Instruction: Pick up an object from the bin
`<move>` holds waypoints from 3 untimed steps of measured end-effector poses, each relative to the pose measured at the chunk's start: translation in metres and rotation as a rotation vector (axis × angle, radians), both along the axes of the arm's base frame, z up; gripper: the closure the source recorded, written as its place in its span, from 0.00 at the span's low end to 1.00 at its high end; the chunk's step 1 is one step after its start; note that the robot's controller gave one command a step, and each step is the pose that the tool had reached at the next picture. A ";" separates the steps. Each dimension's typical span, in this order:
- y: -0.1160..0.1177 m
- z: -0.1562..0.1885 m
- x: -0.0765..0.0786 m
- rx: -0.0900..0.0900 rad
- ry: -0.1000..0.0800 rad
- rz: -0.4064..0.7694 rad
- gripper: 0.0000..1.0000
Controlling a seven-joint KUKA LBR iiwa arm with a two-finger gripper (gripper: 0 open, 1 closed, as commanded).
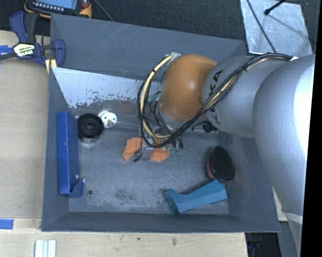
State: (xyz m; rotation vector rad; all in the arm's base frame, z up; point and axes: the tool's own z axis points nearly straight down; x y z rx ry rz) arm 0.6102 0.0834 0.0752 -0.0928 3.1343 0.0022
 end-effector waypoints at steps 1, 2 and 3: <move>0.000 0.000 0.000 0.000 0.000 0.000 1.00; 0.000 0.000 0.000 0.000 0.000 -0.001 1.00; 0.000 0.000 0.000 0.000 0.000 -0.001 1.00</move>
Offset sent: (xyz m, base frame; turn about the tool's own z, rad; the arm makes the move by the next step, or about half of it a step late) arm 0.0000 0.0000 0.0000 0.0000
